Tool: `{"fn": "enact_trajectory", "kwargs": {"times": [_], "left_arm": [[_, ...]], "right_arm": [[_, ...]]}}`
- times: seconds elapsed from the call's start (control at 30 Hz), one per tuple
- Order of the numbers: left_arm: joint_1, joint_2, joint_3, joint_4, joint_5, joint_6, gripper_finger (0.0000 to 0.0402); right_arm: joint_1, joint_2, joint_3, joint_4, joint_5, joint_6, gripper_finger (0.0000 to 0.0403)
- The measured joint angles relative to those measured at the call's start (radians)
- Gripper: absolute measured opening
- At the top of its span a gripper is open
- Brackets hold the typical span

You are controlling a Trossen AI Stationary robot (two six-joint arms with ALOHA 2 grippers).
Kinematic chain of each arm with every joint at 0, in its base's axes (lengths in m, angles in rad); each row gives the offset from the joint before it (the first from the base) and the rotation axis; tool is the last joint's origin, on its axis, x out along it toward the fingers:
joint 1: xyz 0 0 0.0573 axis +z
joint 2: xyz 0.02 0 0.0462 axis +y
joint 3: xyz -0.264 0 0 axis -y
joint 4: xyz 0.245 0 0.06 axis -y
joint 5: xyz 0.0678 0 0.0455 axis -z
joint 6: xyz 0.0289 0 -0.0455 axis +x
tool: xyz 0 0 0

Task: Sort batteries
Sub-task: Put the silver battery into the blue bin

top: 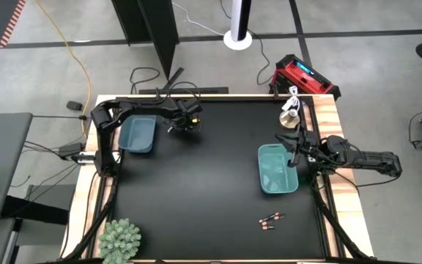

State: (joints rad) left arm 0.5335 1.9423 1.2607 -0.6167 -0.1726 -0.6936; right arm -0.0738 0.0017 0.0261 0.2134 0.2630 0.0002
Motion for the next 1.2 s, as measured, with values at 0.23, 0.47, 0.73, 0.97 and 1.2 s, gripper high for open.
{"fn": "enact_trajectory", "kwargs": {"times": [0.23, 0.47, 0.73, 0.97, 1.2], "left_arm": [[0.003, 0.002, -0.002, 0.019, -0.002, 0.016, 0.0113], [0.005, 0.003, -0.002, 0.03, 0.0, 0.027, 0.0056], [0.001, 0.004, -0.002, 0.033, 0.016, 0.042, 0.0032], [-0.015, 0.003, -0.002, 0.033, 0.018, 0.058, 0.0031], [-0.035, -0.007, 0.03, 0.035, 0.016, 0.077, 0.0029]], "right_arm": [[0.0, 0.0, 0.0, 0.001, 0.0, 0.0, 0.0038], [0.0, 0.0, 0.0, 0.001, 0.0, 0.0, 0.0038], [0.0, 0.0, 0.0, 0.001, 0.0, 0.0, 0.0038], [0.0, 0.0, 0.0, 0.001, 0.0, 0.0, 0.0038], [0.0, 0.0, 0.0, 0.002, 0.0, 0.0, 0.0038]]}}
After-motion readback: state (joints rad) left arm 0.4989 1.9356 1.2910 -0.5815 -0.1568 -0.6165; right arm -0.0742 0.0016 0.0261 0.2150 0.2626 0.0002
